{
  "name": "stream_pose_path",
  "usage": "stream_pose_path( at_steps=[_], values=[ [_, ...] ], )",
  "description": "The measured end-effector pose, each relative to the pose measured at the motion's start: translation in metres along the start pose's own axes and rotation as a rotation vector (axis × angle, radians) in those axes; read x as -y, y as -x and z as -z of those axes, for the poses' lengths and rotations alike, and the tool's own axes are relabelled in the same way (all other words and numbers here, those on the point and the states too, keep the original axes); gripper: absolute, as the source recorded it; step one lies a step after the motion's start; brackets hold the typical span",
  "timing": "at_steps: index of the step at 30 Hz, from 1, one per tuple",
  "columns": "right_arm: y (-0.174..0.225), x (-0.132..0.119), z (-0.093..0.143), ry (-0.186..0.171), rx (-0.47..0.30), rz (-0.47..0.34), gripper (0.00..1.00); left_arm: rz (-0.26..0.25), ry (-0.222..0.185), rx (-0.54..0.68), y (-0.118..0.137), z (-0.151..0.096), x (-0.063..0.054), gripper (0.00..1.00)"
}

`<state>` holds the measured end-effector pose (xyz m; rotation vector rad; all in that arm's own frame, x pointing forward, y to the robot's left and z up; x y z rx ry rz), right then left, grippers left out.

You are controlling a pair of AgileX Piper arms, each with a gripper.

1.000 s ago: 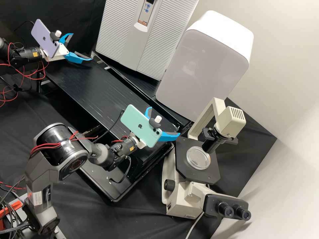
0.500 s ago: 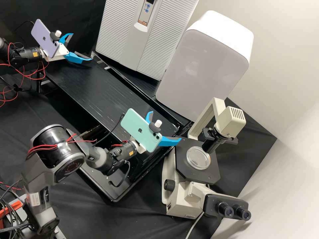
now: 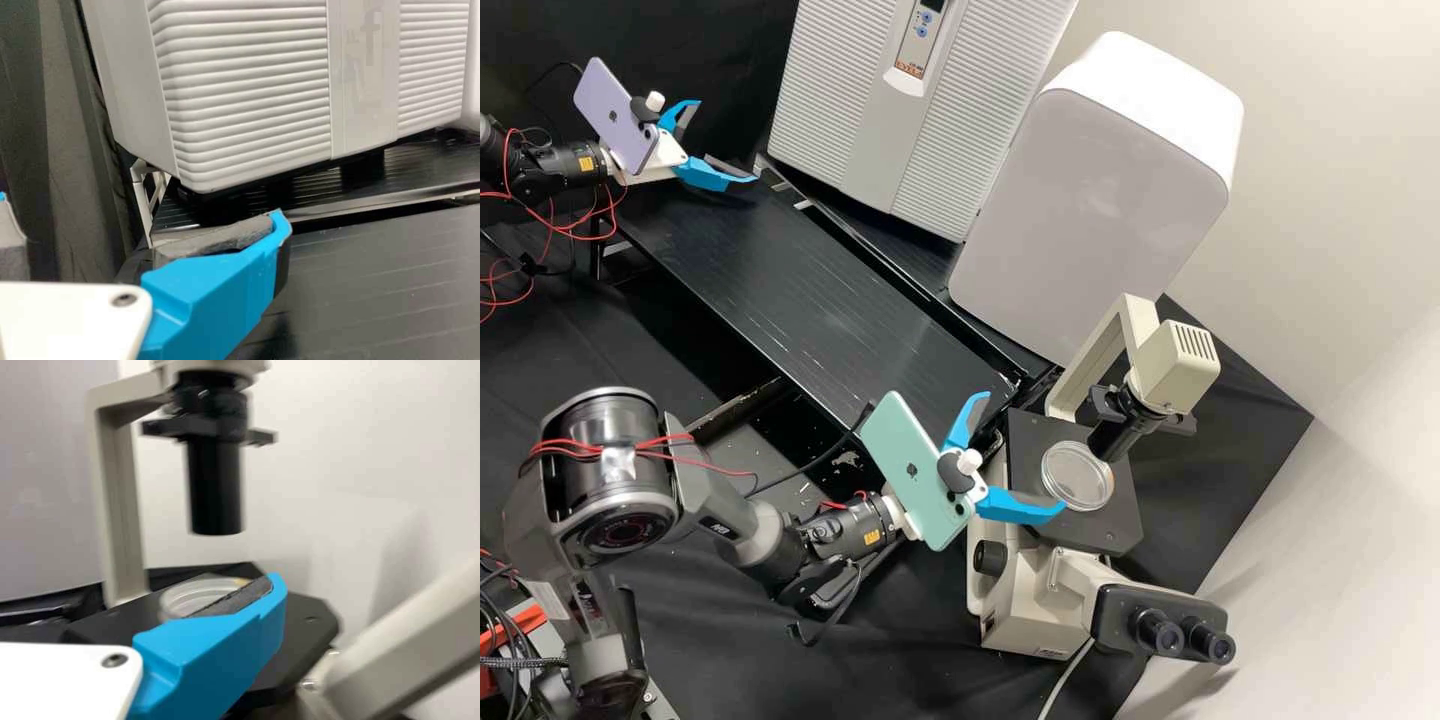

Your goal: Place the petri dish on the bench

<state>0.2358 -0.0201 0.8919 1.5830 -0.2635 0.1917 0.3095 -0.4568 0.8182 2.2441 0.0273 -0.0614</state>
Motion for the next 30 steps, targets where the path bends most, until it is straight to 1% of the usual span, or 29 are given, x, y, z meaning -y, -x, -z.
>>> stream_pose_path(
  at_steps=[1,7,13,20,23,26,28,30],
  values=[
    [-0.002,0.0,-0.001,0.004,0.002,0.002,1.0,0.0,0.0,0.0,0.0,0.0,0.0,1.0],
    [-0.024,-0.001,-0.007,0.073,0.004,-0.01,1.0,0.0,0.0,0.0,0.0,0.0,0.0,1.0],
    [-0.047,-0.003,-0.015,0.124,0.022,-0.029,1.0,0.0,0.0,0.0,0.0,0.0,0.0,1.0],
    [-0.065,-0.001,-0.023,0.126,0.048,-0.008,1.0,0.0,0.0,0.0,0.0,0.0,0.0,1.0],
    [-0.07,0.001,-0.027,0.125,0.068,0.017,1.0,0.0,0.0,0.0,0.0,0.0,0.0,1.0],
    [-0.075,0.006,-0.03,0.103,0.09,0.068,1.0,0.0,0.0,0.0,0.0,0.0,0.0,1.0],
    [-0.079,0.01,-0.031,0.072,0.103,0.106,1.0,0.0,0.0,0.0,0.0,0.0,0.0,1.0],
    [-0.081,0.012,-0.033,0.051,0.113,0.133,1.0,0.0,0.0,0.0,0.0,0.0,0.0,1.0]
  ],
)
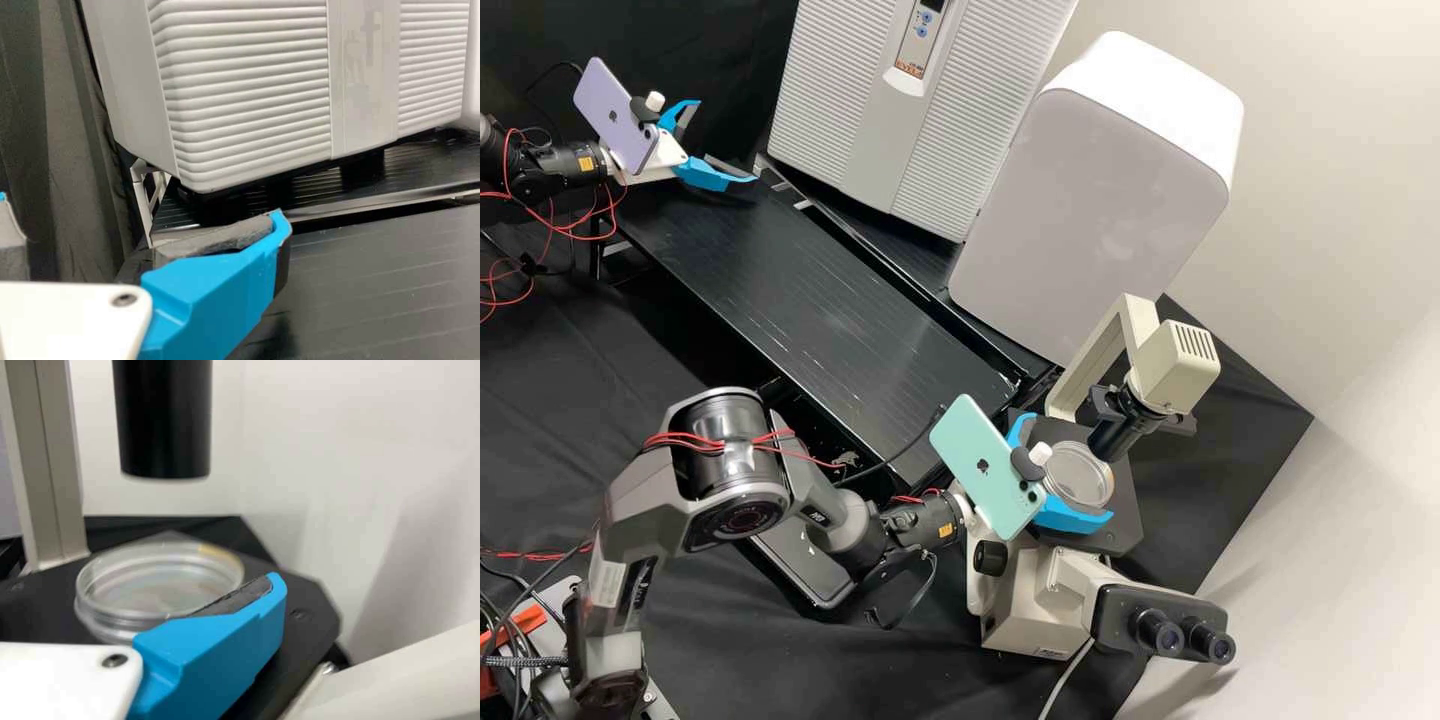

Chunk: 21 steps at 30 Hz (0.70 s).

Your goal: Place the petri dish on the bench

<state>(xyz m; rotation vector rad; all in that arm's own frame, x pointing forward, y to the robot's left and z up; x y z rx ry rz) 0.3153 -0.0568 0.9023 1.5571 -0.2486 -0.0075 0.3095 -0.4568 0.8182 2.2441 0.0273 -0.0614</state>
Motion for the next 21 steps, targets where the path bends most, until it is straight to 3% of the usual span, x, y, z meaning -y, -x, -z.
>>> stream_pose_path(
  at_steps=[3,21],
  values=[
    [-0.0021,0.0003,0.0002,-0.011,-0.001,0.011,1.0,0.0,0.0,0.0,0.0,0.0,0.0,1.0],
    [-0.0096,-0.0083,-0.0016,-0.003,0.019,0.003,1.0,0.0,0.0,0.0,0.0,0.0,0.0,1.0]
  ],
)
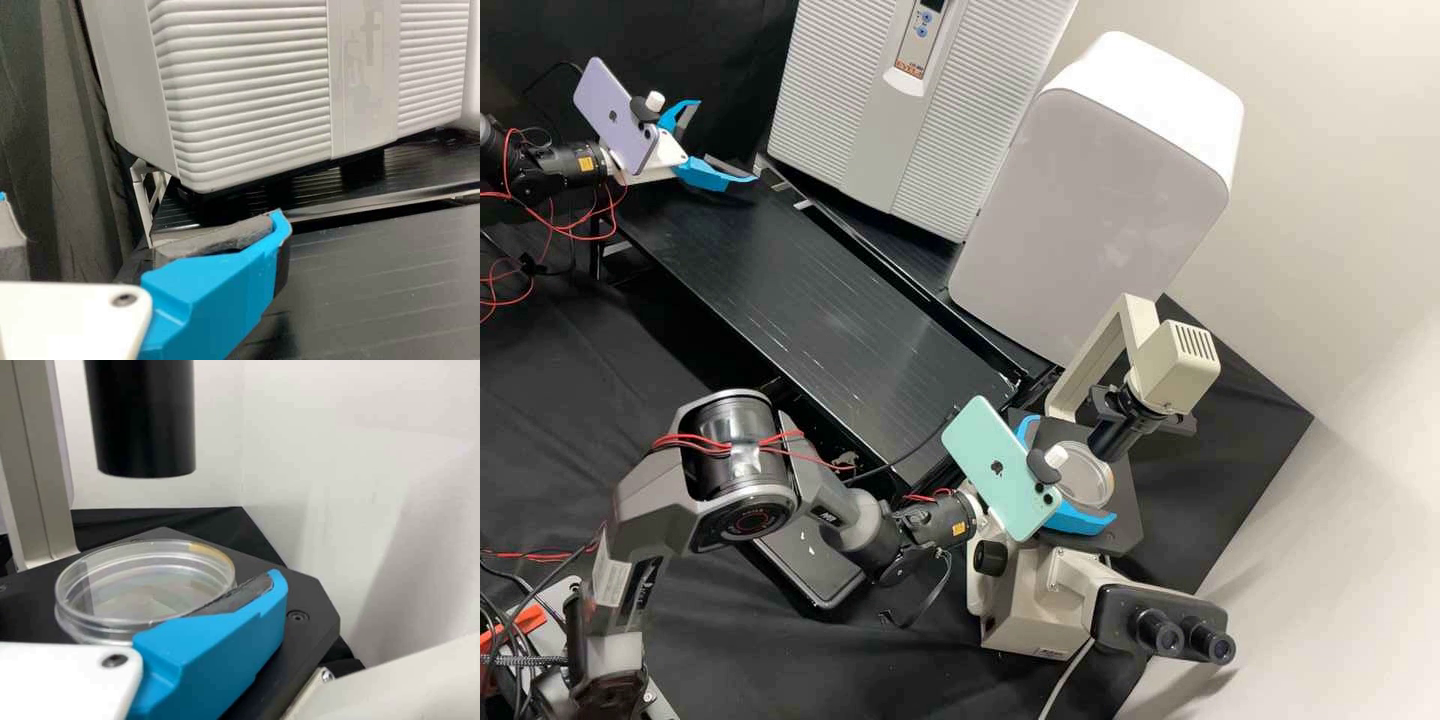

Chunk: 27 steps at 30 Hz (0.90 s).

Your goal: Place the petri dish on the bench

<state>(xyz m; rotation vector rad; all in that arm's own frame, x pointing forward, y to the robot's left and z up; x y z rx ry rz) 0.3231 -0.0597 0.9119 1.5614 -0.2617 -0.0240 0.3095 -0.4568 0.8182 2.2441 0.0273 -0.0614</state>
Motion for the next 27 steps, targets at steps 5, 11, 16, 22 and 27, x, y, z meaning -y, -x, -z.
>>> stream_pose_path(
  at_steps=[5,11,16,22,27],
  values=[
    [-0.003,-0.003,0.001,0.003,-0.001,-0.004,1.0,0.0,0.0,0.0,0.0,0.0,0.0,1.0],
    [-0.005,0.0,0.0,0.003,0.008,0.011,1.0,0.0,0.0,0.0,0.0,0.0,0.0,1.0],
    [-0.008,0.001,0.001,0.005,0.004,0.013,1.0,0.0,0.0,0.0,0.0,0.0,0.0,1.0],
    [-0.011,0.008,-0.003,0.006,0.014,0.032,0.0,0.0,0.0,0.0,0.0,0.0,0.0,1.0],
    [-0.011,0.009,-0.005,0.005,0.019,0.037,0.0,0.0,0.0,0.0,0.0,0.0,0.0,1.0]
  ],
)
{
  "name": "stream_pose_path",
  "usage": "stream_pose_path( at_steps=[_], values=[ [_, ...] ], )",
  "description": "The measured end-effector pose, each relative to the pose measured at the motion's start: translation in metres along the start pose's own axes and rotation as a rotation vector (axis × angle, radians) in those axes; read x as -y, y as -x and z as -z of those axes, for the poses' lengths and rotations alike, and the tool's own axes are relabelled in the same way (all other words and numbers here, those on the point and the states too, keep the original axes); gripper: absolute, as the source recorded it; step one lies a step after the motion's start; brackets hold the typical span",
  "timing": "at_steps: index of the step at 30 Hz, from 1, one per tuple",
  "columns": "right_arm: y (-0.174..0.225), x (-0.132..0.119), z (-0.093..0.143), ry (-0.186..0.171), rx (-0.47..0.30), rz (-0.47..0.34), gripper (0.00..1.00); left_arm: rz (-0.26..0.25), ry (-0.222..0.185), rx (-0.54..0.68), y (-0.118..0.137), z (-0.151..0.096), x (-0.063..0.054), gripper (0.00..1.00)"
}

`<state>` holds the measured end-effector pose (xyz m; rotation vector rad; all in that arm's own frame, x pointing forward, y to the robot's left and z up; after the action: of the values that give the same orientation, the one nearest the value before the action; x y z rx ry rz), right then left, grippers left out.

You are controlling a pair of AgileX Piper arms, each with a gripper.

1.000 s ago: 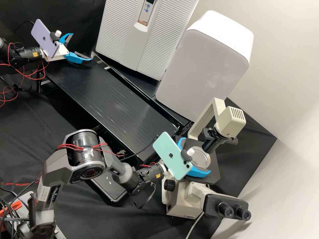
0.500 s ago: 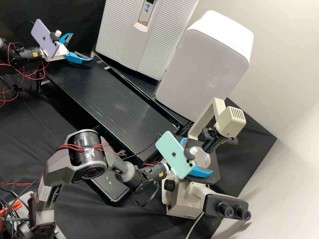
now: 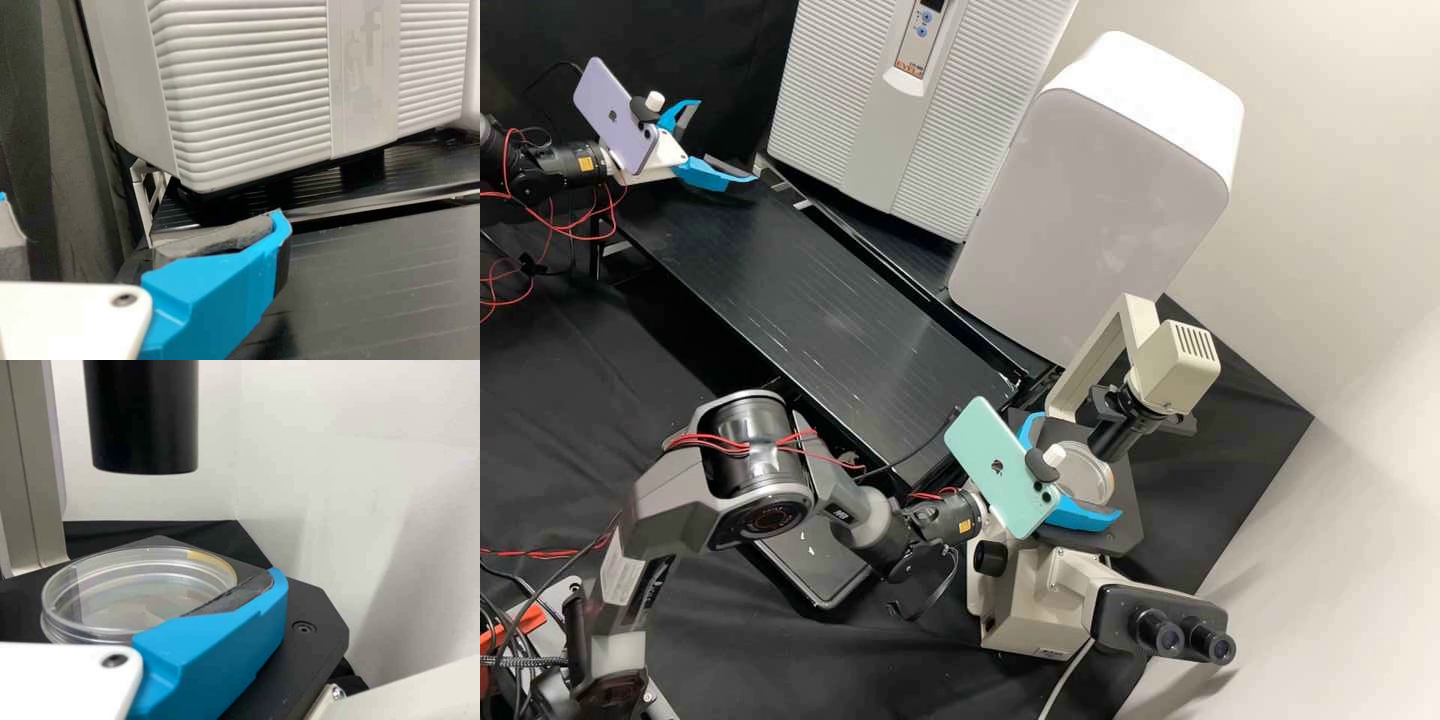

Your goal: Place the petri dish on the bench

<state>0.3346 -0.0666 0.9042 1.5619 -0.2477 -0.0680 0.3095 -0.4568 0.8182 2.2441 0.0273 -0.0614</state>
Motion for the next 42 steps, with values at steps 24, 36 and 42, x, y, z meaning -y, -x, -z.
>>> stream_pose_path(
  at_steps=[24,36,42],
  values=[
    [0.0,0.0,0.0,0.0,-0.004,-0.002,0.0,0.0,0.0,0.0,0.0,0.0,0.0,1.0],
    [0.004,0.003,0.001,-0.017,-0.024,0.007,0.0,0.0,0.0,0.0,0.0,0.0,0.0,1.0],
    [0.027,0.004,0.011,-0.057,-0.079,0.007,0.0,0.0,0.0,0.0,0.0,0.0,0.0,1.0]
  ],
)
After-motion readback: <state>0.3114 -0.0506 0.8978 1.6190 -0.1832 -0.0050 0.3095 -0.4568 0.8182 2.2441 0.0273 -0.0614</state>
